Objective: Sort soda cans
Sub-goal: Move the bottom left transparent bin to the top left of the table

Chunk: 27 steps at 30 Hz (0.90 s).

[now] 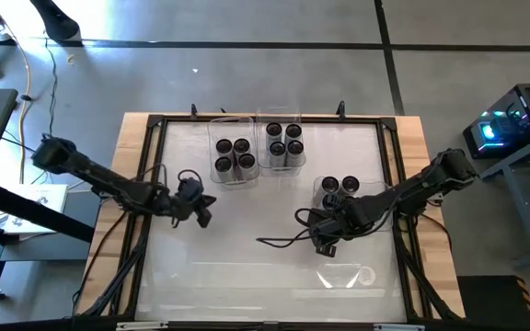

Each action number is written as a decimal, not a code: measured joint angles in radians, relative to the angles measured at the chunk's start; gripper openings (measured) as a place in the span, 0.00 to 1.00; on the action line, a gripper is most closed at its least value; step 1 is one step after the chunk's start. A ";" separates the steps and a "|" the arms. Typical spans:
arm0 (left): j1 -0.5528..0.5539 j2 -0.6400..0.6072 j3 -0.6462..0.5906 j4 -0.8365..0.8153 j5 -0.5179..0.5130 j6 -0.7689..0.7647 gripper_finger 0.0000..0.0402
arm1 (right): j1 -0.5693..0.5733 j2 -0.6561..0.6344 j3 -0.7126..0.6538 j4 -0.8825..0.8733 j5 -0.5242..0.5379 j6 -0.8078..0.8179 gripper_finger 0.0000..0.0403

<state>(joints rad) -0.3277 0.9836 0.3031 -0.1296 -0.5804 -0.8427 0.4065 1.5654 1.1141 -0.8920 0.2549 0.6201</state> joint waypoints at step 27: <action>0.283 0.352 -0.002 0.378 -0.107 0.278 0.00 | 0.000 0.000 0.001 0.000 -0.011 -0.016 0.01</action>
<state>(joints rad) -0.0445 1.3354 0.3016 0.2481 -0.6876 -0.5651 0.4061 1.5654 1.1149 -0.8921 0.2440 0.6043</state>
